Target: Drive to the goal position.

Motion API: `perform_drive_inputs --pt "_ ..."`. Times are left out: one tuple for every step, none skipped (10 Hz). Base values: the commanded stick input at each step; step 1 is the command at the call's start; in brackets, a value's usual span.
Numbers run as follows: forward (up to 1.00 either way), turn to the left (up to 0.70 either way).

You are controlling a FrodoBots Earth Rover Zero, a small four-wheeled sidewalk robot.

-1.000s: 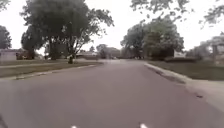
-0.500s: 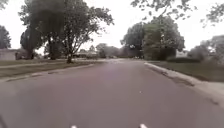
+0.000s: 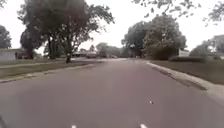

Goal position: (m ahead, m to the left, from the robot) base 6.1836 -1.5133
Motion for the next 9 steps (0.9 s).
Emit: perform_drive_inputs --pt "0.7 -0.09" --pt "0.7 -0.35" --pt "0.7 -0.35" --pt "0.7 -0.32" --pt "0.7 -0.13" --pt "0.7 0.0" --pt "0.7 0.0" --pt "0.7 0.0" --pt "0.7 0.0"
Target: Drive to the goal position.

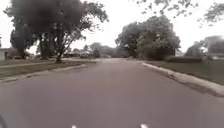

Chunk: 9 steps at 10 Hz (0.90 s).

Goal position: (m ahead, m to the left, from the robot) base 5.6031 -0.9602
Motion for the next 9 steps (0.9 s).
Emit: perform_drive_inputs --pt "0.7 0.0" --pt "0.7 0.0" --pt "0.7 0.0" --pt "0.7 0.0" --pt "0.7 0.0" --pt "0.7 0.0" --pt "0.7 0.0" --pt "0.7 0.0" --pt "0.7 0.0"
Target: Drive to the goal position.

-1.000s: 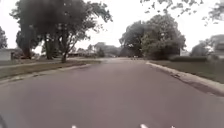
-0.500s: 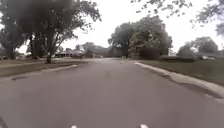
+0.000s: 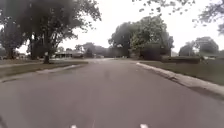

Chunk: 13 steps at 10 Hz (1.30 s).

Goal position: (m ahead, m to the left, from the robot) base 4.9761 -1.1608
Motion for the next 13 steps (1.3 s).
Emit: perform_drive_inputs --pt "0.7 0.0" --pt "0.7 0.0" --pt "0.7 0.0" --pt "0.7 0.0" --pt "0.7 0.0" --pt "0.7 0.0" --pt "0.7 0.0" --pt "0.7 0.0" --pt "0.7 0.0" --pt "0.7 0.0" --pt "0.7 0.0" --pt "0.7 0.0" --pt "0.7 0.0"
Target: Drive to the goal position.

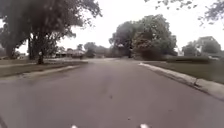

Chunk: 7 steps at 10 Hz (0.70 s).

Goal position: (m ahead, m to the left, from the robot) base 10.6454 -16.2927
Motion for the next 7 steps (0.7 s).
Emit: perform_drive_inputs --pt "0.7 0.0" --pt "0.7 0.0" --pt "0.7 0.0" --pt "0.7 0.0" --pt "0.7 0.0" --pt "0.7 0.0" --pt "0.7 -0.01"
